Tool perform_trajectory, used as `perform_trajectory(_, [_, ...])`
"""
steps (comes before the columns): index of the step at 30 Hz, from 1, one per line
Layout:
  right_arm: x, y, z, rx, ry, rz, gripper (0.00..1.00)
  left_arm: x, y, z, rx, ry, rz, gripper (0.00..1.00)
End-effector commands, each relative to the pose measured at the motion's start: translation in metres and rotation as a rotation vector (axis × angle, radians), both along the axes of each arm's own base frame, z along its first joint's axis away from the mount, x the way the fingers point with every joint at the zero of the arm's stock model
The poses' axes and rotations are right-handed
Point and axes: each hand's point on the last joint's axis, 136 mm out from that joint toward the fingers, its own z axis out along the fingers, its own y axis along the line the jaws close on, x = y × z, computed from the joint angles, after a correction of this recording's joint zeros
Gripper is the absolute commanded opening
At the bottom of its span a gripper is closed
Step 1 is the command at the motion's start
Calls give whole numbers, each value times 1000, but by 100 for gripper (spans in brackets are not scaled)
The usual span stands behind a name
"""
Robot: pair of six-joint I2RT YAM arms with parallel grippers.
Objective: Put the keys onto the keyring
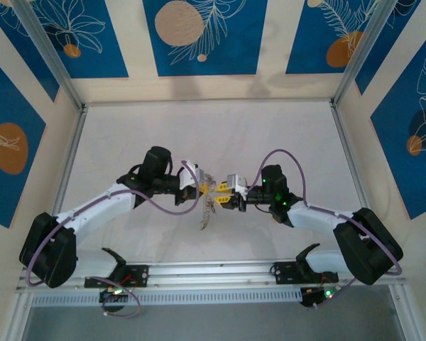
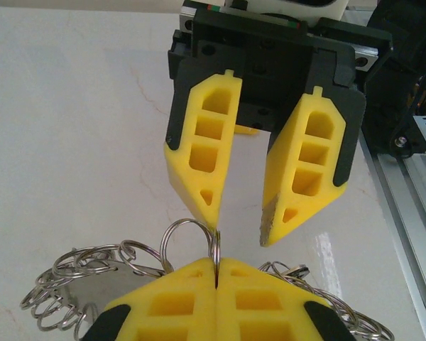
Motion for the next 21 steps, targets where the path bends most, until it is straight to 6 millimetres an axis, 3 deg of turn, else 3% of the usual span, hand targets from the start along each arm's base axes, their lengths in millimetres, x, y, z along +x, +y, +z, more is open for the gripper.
perform_trajectory(1, [-3,8,15,36,-21,50,32,0,-5,19,-52,-30,-33,0])
perform_trajectory(9, [-6,10,16,71,6,132,33,-1,-2,17,-34,-49,-35,0])
perform_trajectory(13, [3,10,9,55,30,111,45,-6,-1,16,-8,-52,-69,0])
perform_trajectory(16, [-4,8,16,77,30,145,44,-6,2,11,18,-58,-53,0])
perform_trajectory(21, [-9,-2,11,63,12,95,41,-7,4,11,15,-89,-52,0])
